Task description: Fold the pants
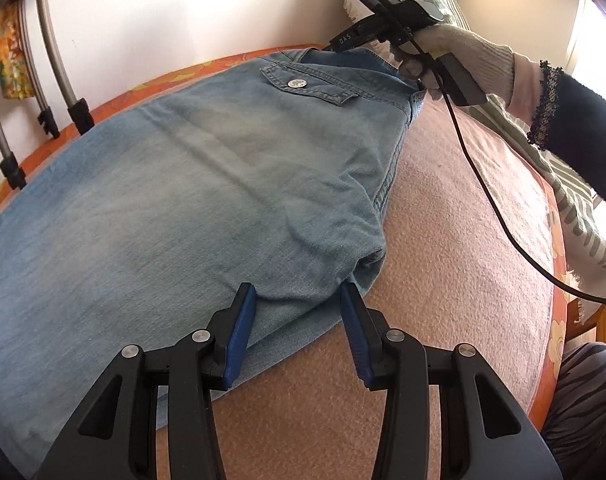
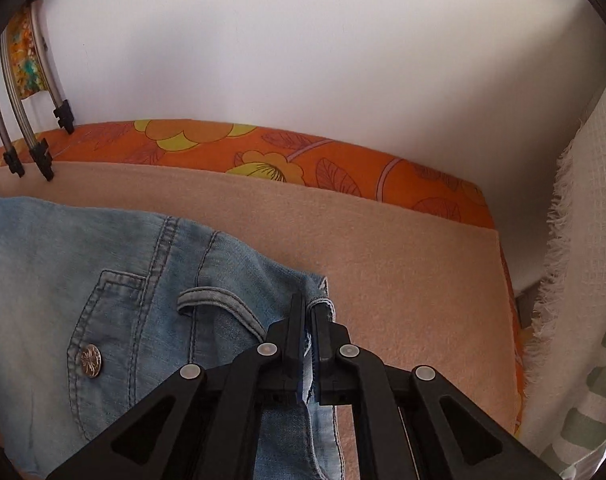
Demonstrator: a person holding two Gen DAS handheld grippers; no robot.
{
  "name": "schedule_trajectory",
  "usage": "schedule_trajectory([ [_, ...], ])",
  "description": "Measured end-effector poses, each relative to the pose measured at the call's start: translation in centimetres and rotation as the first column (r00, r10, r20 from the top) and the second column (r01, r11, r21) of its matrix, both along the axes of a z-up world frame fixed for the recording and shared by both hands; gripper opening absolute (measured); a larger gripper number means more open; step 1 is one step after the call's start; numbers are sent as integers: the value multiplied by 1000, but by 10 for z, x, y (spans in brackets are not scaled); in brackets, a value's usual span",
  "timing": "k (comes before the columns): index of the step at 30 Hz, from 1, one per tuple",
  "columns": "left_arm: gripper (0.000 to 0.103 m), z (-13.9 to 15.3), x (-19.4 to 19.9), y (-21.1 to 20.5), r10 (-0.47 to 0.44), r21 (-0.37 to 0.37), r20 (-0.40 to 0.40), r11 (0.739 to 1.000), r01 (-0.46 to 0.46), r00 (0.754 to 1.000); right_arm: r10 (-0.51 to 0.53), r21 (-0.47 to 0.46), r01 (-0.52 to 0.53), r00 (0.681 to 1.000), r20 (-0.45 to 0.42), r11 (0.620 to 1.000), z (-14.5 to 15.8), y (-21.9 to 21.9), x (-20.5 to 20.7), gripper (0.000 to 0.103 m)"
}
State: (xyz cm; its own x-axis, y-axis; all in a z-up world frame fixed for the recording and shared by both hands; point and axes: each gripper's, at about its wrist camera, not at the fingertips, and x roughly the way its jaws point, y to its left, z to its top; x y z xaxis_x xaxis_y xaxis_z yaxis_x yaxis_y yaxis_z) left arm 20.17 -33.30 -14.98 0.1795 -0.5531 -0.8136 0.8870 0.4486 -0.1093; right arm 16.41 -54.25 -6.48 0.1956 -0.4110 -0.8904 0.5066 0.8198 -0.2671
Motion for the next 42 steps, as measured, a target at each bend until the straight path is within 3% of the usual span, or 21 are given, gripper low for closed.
schedule_trajectory([
  [1,42,0,1,1,-1,0,0,1000,1,1000,-21,-16,21,1000,12,1000,7,-1,-5,12],
  [2,42,0,2,2,-2,1,-1,1000,2,1000,-54,-65,55,998,27,996,17,-1,-12,36],
  [3,42,2,7,6,-3,0,-5,1000,3,1000,-73,-87,78,996,58,993,29,-1,-21,49],
  [7,42,10,9,14,-3,-21,-23,1000,3,1000,-212,24,212,951,223,977,74,0,-82,49],
  [10,42,19,6,20,-4,-50,-17,999,3,1000,-290,79,279,921,260,957,81,19,-127,68],
  [14,42,27,-4,21,-31,-31,20,999,31,999,-345,199,301,907,241,933,62,45,-160,71],
  [17,42,27,-15,23,-58,9,39,998,58,998,-410,313,333,884,224,890,36,55,-169,71],
  [20,42,25,-19,21,-65,15,-14,998,66,998,-466,403,352,854,231,845,19,53,-170,71],
  [26,42,17,-22,-4,-66,7,-68,998,66,996,-528,497,350,802,278,794,11,50,-162,71],
  [30,42,25,-29,-11,-21,-11,7,1000,21,1000,-549,543,338,784,288,768,12,57,-164,71],
  [34,42,35,-48,-18,-48,25,214,999,43,976,-556,554,333,776,298,763,15,62,-167,71],
  [39,42,19,-45,-34,-97,130,279,990,62,955,-593,591,342,747,301,731,12,55,-160,72],
  [42,42,9,-39,-37,-103,154,267,986,63,958,-632,616,366,721,286,697,4,48,-156,72],
])
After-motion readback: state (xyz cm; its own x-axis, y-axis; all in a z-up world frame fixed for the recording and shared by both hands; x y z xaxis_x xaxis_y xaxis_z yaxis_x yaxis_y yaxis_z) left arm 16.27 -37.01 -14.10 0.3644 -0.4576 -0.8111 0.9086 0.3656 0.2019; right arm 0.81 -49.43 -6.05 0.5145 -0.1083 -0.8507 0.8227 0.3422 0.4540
